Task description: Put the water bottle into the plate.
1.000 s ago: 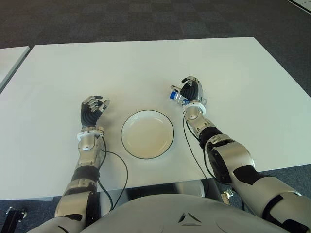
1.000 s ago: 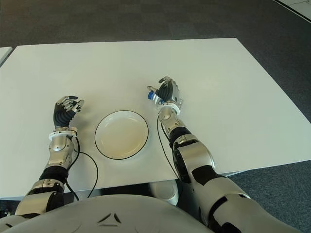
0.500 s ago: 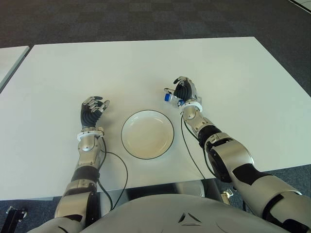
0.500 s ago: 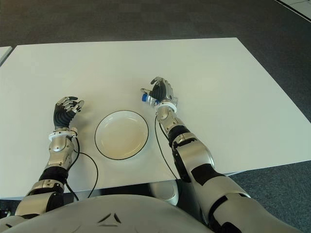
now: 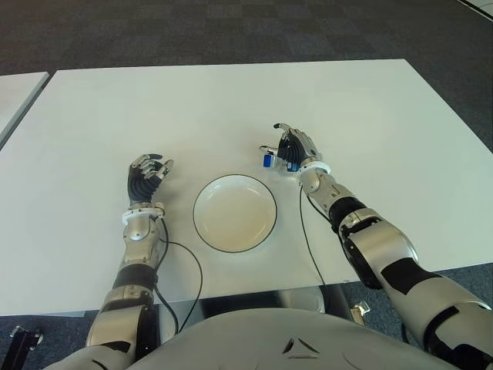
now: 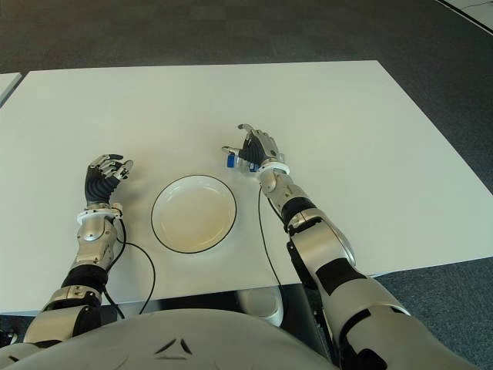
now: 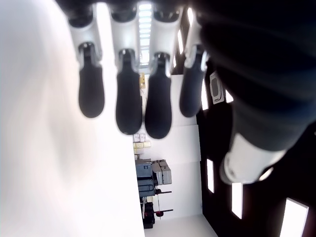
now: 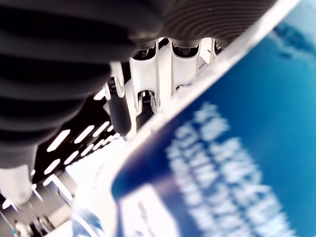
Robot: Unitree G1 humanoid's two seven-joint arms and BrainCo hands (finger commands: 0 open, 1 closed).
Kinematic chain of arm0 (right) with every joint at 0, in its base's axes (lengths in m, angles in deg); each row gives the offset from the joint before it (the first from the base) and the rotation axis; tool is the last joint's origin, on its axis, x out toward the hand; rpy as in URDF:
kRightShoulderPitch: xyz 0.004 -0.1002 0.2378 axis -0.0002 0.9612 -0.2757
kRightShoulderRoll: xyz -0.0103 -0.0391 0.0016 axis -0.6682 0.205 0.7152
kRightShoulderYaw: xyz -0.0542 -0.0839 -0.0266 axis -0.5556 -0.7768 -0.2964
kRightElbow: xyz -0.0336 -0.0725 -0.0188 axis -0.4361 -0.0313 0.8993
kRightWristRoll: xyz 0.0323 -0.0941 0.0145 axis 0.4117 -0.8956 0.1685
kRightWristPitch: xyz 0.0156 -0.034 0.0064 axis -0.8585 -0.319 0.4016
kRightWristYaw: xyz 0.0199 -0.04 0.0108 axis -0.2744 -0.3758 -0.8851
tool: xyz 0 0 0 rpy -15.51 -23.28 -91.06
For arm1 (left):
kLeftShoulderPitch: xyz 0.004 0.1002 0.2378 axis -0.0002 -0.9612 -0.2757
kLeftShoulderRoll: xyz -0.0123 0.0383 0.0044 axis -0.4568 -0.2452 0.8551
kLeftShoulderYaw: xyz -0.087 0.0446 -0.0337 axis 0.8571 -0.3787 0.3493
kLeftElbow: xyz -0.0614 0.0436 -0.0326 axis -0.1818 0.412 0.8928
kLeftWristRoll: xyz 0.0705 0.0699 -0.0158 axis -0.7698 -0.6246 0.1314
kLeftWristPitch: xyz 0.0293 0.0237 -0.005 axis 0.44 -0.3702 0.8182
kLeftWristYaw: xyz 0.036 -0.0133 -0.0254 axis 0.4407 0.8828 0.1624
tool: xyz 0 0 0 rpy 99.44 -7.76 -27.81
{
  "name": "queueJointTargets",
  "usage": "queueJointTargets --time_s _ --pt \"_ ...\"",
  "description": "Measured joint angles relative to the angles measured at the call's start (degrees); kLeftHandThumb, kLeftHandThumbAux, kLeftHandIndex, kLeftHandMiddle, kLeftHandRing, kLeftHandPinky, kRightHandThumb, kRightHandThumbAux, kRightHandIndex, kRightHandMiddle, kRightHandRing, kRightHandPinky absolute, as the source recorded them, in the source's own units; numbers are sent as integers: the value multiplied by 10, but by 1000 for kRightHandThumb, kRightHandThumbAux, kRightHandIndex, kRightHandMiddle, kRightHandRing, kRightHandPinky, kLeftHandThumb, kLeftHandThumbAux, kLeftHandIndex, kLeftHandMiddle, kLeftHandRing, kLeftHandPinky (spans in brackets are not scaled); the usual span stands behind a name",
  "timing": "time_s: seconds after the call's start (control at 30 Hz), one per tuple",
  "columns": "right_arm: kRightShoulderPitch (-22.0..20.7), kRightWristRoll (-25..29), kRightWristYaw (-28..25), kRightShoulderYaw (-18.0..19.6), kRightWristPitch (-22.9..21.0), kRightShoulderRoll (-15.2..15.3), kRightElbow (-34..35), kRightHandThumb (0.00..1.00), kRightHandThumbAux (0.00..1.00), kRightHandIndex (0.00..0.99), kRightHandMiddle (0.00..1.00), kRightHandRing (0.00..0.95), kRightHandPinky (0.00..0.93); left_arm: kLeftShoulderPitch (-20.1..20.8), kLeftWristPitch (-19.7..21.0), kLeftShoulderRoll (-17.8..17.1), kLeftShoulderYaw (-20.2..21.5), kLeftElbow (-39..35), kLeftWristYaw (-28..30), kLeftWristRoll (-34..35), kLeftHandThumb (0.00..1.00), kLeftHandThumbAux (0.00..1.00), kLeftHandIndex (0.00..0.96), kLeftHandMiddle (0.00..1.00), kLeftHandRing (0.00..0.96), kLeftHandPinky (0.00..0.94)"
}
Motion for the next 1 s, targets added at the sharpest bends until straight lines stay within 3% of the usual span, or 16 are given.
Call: queueJointTargets --time_s 0.43,1.0 --pt "33 -41 -53 -30 -83 49 147 510 139 0 0 0 0 0 0 0 -2 0 0 -4 707 713 434 637 614 604" --pt "105 -79 -126 -38 -186 94 317 557 127 0 0 0 0 1 -1 -2 -2 3 -4 -11 708 714 434 643 618 603"
